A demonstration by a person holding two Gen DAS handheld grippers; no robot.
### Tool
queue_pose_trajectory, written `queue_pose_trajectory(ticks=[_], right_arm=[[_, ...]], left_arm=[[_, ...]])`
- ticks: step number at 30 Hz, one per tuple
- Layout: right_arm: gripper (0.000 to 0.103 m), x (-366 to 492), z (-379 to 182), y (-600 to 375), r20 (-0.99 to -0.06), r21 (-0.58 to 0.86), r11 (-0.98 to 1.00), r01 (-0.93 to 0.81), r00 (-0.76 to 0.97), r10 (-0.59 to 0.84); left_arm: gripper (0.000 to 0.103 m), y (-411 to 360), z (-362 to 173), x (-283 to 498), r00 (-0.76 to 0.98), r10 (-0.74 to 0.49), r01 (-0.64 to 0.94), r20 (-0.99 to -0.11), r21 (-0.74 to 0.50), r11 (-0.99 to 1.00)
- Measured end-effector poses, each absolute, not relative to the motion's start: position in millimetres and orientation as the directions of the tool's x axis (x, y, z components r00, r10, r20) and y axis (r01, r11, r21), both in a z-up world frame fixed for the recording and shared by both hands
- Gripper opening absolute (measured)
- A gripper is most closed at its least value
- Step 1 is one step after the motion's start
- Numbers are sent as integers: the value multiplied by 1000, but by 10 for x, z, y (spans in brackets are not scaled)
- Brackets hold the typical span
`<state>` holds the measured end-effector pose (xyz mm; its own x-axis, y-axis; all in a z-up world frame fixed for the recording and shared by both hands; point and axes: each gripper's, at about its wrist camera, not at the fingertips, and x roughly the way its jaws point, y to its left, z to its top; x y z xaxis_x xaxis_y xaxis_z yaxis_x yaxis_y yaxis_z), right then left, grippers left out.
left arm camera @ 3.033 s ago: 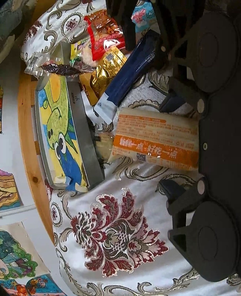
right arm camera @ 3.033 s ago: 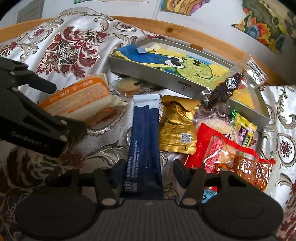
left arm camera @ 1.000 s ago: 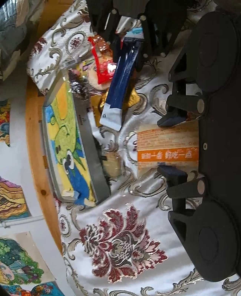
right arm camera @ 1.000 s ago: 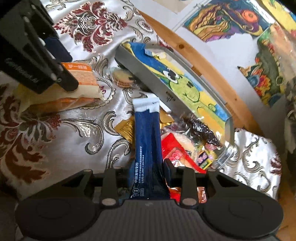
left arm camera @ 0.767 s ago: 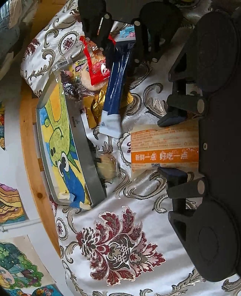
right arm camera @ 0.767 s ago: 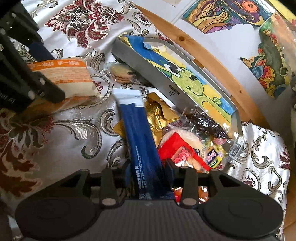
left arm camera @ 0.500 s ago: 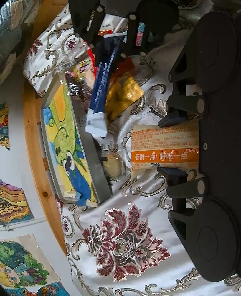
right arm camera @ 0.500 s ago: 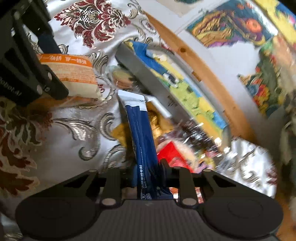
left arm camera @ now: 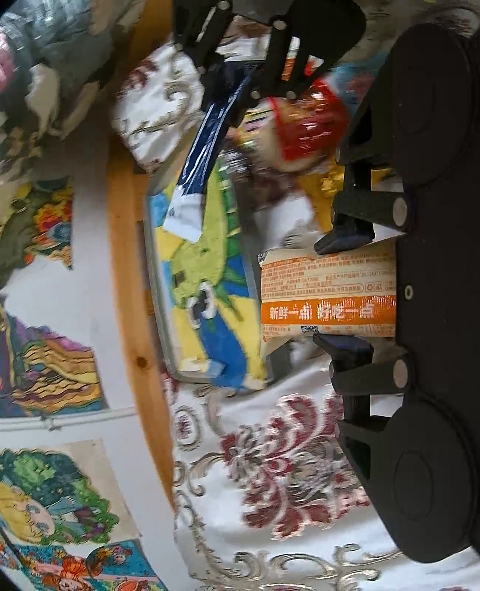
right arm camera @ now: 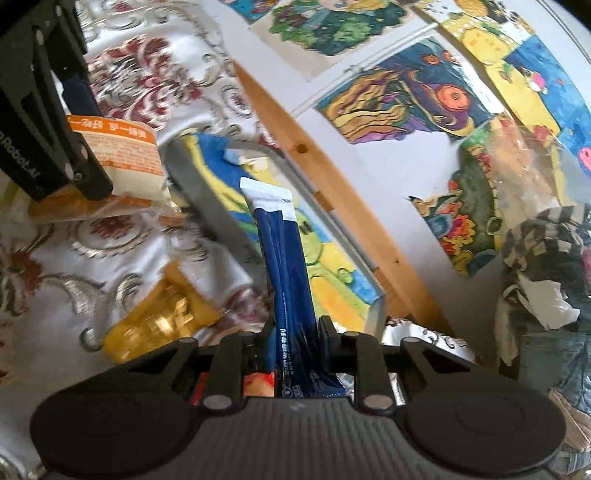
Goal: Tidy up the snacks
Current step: 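Lift both packets and carry them over the metal tray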
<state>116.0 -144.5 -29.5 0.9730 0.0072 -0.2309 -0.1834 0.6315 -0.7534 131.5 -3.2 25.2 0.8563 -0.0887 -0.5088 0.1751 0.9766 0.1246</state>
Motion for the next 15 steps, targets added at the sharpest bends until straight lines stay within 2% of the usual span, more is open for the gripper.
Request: queue_pose_trajectory(ticks=[7,15], right_arm=[[25,1476,-83,-1565,-176,-746,653,-131,984,-4],[25,2138,96,-1666,-258,-684,701,-202,966,27]], left_arm=[[47,-9,558,1843,899,-72,111,-432,64,992],[47,-91,635,2560,918,-55,65,-392,11,998]])
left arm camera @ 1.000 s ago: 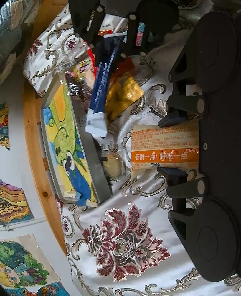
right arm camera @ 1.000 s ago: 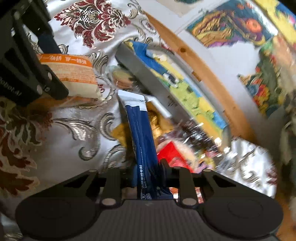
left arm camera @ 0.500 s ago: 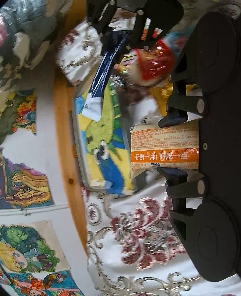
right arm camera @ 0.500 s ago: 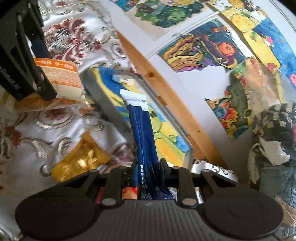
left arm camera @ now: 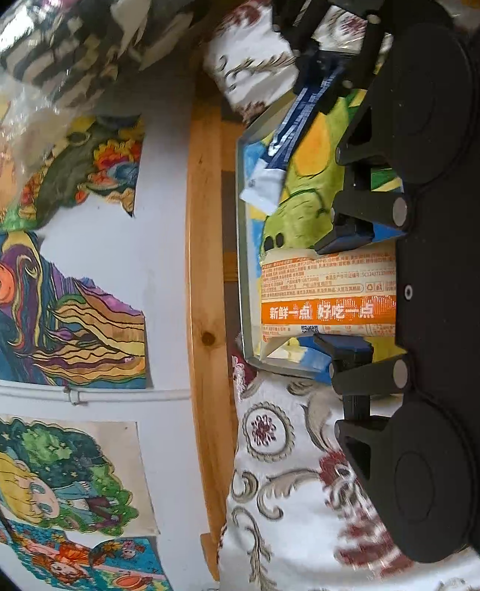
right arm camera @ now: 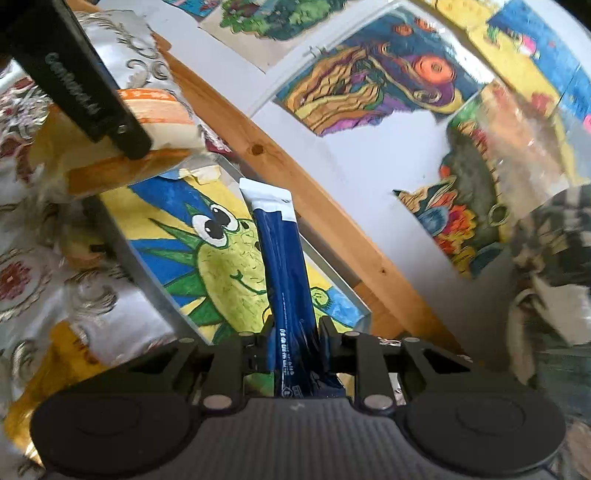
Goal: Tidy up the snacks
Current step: 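Lift both packets and carry them over the metal tray, then lower both packets into the tray and open both tools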
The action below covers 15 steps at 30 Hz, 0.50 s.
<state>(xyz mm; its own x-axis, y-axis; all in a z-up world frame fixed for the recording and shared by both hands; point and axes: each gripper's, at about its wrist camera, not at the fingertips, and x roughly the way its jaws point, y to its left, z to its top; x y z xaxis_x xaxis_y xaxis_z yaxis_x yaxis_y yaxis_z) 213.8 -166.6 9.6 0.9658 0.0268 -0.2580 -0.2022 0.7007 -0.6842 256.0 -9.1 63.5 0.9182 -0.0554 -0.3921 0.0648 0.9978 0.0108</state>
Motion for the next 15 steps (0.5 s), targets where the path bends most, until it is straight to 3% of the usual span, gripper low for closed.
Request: queue_pose_trajectory(ticks=[15], right_arm=[[26,2838,-74,-1648,-399,-638,700,-322,915,57]], left_arm=[[47,-214,247,3162,895,-45,59,-443,16,998]])
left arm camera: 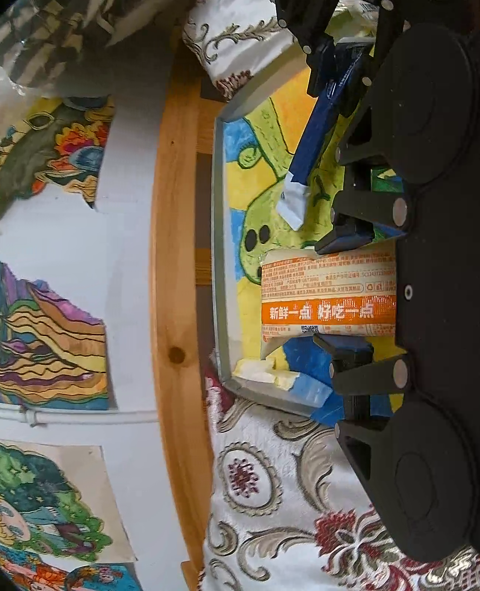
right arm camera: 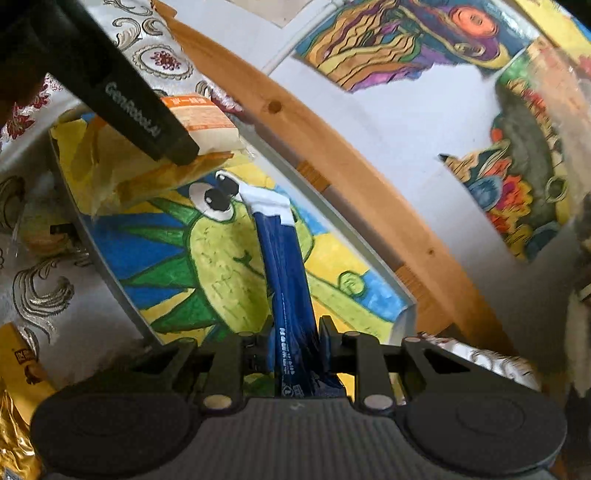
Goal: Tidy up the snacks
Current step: 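Lower both packets into the tray and open both tools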
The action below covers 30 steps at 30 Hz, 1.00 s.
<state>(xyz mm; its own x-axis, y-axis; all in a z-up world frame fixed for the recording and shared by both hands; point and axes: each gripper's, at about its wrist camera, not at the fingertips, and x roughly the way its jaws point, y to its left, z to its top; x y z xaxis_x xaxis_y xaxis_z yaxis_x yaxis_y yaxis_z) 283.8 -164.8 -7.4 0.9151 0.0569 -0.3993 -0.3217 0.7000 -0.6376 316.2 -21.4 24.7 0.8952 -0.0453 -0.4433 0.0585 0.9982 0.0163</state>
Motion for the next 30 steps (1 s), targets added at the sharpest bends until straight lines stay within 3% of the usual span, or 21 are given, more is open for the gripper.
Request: queue_pose_trajectory(ticks=[9,11,13,17,22,28,30], right_arm=[[27,2915,-54,-1715,-465,-527,760,-380,878,117],[38,2936,-43,-1752,-472,-497,782,-376,873,120],[57,2926,-22,-1803,-466,-468,805,-364,876,125],[66,2837,30,-1854,-447,-461,820,-340,887,117],[88,2628,216,-1975,-381,-434,850,-299,915,128],[100,2288,512,-2182,-282,-395,885,-245,950,137],[103,2150,595,-2225,-248,-380,897,-227,959,137]], left_arm=[[49,-186,193,3176,885,-44,47,-463,-6,999],[55,-178,226,3143,887,-51,49,-459,-16,999],[56,-180,261,3101,888,-50,46,-458,-20,999],[69,-189,340,2979,888,-55,44,-457,-34,998],[84,-196,498,2741,897,-61,48,-437,-42,998],[91,-172,706,2388,909,-64,45,-413,-55,997],[99,-154,778,2255,914,-59,35,-402,-66,997]])
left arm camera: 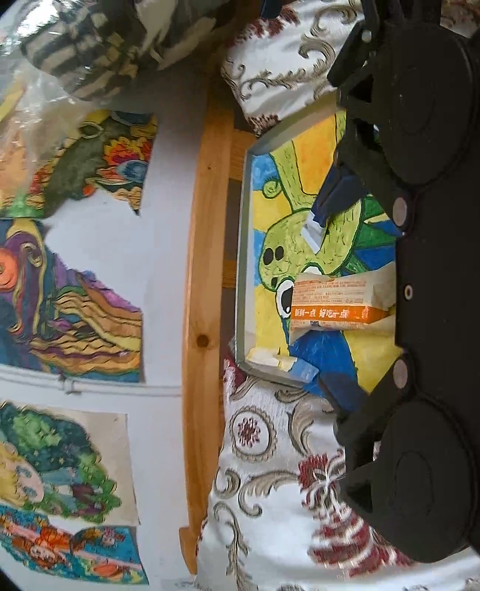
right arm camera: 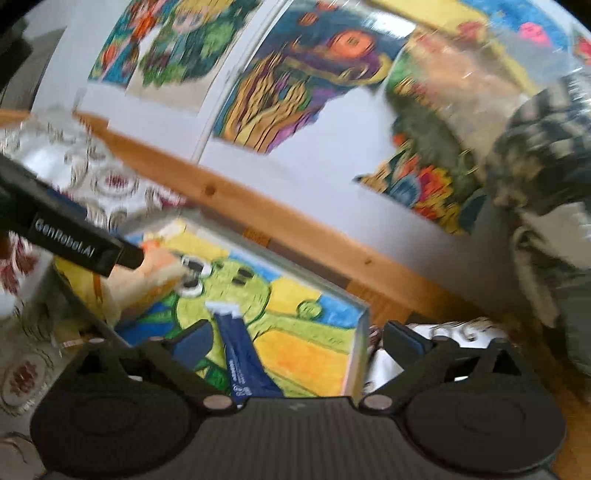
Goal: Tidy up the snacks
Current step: 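Lower both packets into the tray and open both tools, then move both tools back toward the remaining snacks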
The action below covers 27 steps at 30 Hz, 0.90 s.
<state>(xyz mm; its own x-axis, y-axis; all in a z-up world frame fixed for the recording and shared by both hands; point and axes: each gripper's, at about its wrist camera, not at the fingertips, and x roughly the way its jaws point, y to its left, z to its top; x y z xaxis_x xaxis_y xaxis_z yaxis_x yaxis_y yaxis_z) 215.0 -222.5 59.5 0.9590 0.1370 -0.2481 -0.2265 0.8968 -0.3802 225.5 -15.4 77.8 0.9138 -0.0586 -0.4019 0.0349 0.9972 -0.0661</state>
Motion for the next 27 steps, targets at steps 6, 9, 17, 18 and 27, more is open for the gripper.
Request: queue_pose_trajectory(ticks=[6,9,17,18,27], right_arm=[[103,1712,826,-2324,-180,-335,918,-214,971,160],[103,1478,916,-2353,-152,-327,923,-203,975,160],[103,935,973,-2420,-141,-274,941,-197,976,163],[103,871,966,-2427,-145,-268,943,-198,976,164],[103,434,809,-2484,-190,-215,958,-190,970,150]], left_arm=[[101,-142,958,1855,928,-59,38,-368,-64,997],[102,-147,1009,1654,932,-65,45,-356,-63,997],[102,-164,1005,1186,931,-87,66,-354,-70,995],[102,-162,986,1125,930,-88,68,-356,-69,995],[102,-196,742,725,905,-100,84,-413,-55,995]])
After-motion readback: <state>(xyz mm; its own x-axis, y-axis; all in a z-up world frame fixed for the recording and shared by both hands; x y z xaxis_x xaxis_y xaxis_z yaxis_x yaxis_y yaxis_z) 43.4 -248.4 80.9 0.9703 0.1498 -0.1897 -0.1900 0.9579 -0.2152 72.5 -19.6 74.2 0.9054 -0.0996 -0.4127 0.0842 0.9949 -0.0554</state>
